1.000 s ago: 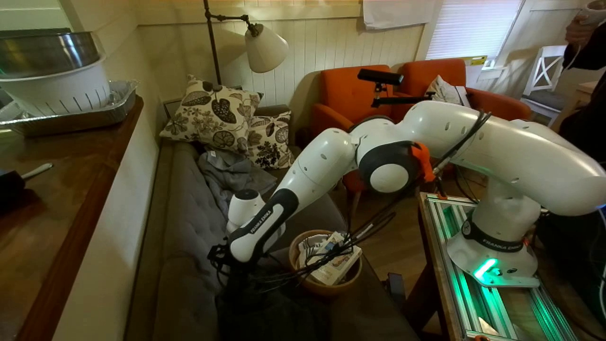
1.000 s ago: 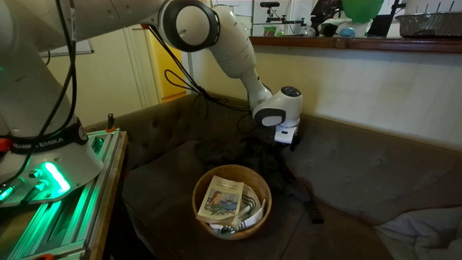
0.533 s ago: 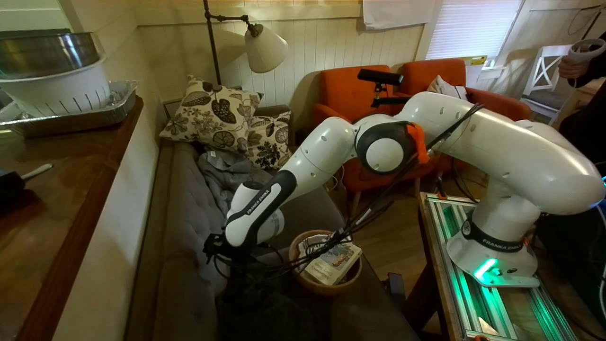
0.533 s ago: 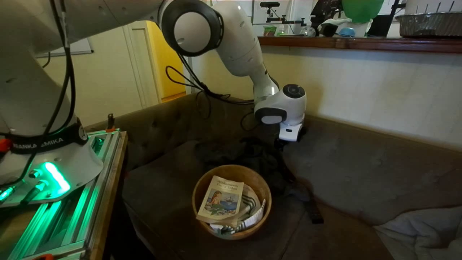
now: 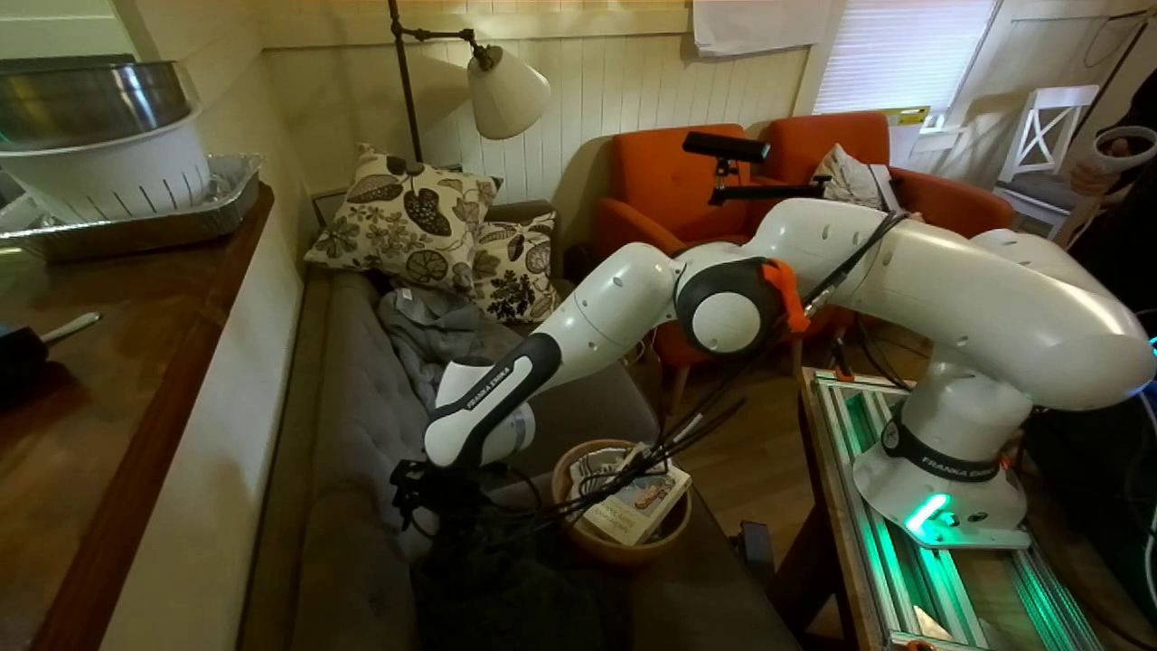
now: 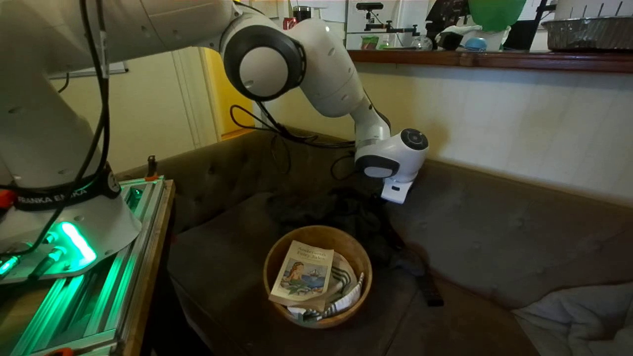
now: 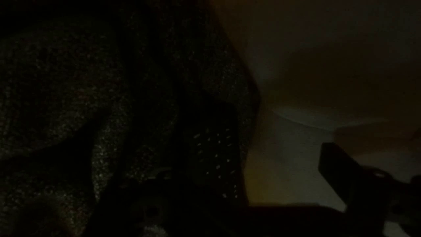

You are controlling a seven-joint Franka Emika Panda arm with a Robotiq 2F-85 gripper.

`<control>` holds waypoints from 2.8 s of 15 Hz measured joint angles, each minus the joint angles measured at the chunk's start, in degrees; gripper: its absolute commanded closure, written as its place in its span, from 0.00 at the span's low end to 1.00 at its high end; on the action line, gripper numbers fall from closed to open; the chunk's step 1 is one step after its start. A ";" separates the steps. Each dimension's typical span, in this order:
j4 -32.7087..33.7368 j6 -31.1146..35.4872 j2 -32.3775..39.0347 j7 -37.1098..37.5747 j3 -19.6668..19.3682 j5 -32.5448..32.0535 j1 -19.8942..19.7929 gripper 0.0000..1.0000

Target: Unfold the blanket

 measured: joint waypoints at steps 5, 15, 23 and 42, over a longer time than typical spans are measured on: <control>10.04 -5.41 6.76 4.67 -1.89 -0.14 2.64 0.00; 10.58 -16.84 6.24 20.65 -8.32 -0.16 3.23 0.00; 10.53 -12.08 6.25 24.90 -9.37 -0.66 5.69 0.00; 10.22 -8.27 6.24 25.63 -12.18 -6.09 9.83 0.00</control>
